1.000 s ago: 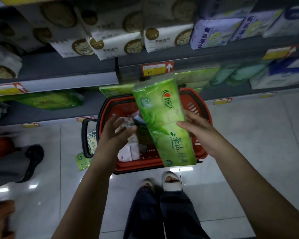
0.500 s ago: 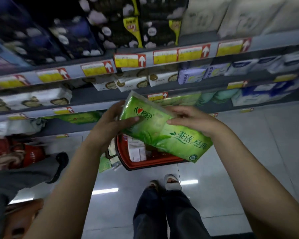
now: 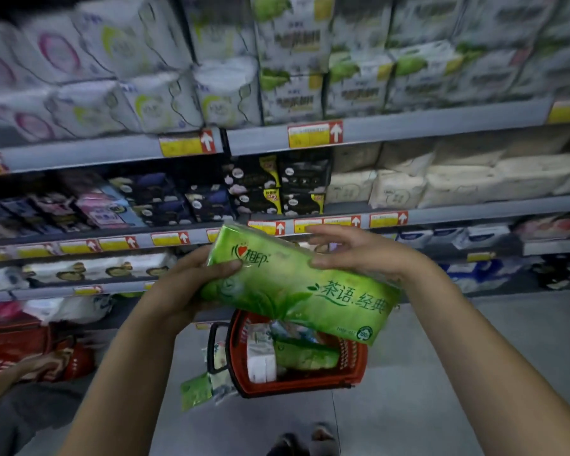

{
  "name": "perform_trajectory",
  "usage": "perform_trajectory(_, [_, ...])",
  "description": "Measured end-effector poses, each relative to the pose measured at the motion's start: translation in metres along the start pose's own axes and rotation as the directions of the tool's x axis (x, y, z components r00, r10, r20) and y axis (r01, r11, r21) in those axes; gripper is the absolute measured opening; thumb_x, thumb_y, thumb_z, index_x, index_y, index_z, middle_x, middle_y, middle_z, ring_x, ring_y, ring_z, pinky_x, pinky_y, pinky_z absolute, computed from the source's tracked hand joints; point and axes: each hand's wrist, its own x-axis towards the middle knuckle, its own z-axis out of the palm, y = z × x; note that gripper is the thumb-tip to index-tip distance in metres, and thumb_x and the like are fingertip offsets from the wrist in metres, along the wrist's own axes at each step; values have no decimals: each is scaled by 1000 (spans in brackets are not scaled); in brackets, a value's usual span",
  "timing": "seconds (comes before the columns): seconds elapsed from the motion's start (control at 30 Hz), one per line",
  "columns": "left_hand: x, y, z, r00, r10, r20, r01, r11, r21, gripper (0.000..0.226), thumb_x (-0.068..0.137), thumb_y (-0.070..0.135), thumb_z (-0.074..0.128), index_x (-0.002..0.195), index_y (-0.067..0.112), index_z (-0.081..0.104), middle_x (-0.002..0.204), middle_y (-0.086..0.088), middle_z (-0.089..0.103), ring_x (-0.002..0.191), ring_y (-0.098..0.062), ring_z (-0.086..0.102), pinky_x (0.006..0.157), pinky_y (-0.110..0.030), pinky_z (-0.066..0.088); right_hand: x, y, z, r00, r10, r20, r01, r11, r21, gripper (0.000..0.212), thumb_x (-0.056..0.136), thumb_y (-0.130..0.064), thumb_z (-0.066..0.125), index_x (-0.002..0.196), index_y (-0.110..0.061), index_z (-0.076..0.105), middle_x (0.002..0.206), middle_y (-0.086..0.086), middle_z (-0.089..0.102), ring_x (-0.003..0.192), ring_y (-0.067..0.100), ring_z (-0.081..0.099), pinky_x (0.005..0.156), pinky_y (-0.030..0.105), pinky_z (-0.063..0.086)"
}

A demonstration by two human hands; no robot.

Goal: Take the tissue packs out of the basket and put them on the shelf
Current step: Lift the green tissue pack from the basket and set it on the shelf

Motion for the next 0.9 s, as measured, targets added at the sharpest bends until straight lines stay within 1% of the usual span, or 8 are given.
perform_trajectory(0.07, [-10,9,-2,1000,6,-25,-6,1000,-13,82,21,49,94,95,22,73,100,-8,75,86,-23,73,67,-37,61,-19,-15,-9,994,-41,-97,40,999,-19,92,53,-68,70,136,-43,39,140,-13,47,119,3,52,103,32,42])
perform_trajectory(0.17, [-25,21,-2,996,59,-74,-60,998,-16,83,20,53,92,95,24,71,94,-4,76,83,-21,73,72,-38,57,-47,-17,-23,934,-105,-342,105,994,-19,79,63,-62,65,135,-40,42,139,-14,48,124,3,48,104,32,39])
perform_trajectory(0.27, [-37,30,-4,987,102,-122,-110,992,-55,62,48,39,87,104,23,67,97,-5,74,86,-25,70,76,-40,54,-71,0,-33,817,-78,-571,171,979,111,67,78,-44,65,139,-25,45,137,-2,52,121,10,50,96,29,39])
perform_trajectory(0.4, [-45,39,0,978,145,-149,-167,974,-150,30,73,19,72,101,23,63,86,-2,73,76,-21,69,69,-38,54,-92,25,-34,862,49,-505,166,913,372,95,46,-73,77,129,-32,53,132,-4,59,119,14,57,99,42,43])
perform_trajectory(0.5, [-45,45,7,975,137,-177,-175,959,-222,10,86,21,59,95,25,61,78,2,75,82,-22,68,83,-44,50,-97,25,-34,898,-4,-441,242,841,484,100,42,-63,85,129,-23,54,126,4,64,114,20,62,88,42,54])
perform_trajectory(0.73, [-41,46,25,974,134,-180,-183,940,-289,42,71,34,60,110,20,58,89,-2,74,73,-18,73,56,-33,57,-92,7,-42,860,-71,-505,337,822,458,97,30,-51,93,115,-15,64,109,5,70,97,21,69,72,33,58])
perform_trajectory(0.8, [-40,47,30,971,144,-192,-200,929,-313,49,69,35,63,115,19,58,99,-5,71,75,-18,74,55,-31,58,-92,3,-45,865,-94,-493,356,808,470,88,31,-49,93,108,-17,66,106,5,71,95,21,69,71,32,58])
perform_trajectory(0.9, [-41,53,34,963,201,-180,-250,915,-316,44,69,34,65,110,17,60,94,-3,75,79,-18,74,57,-31,58,-92,-3,-48,865,-135,-483,390,786,479,83,37,-45,92,110,-15,65,104,2,73,96,19,69,73,31,57])
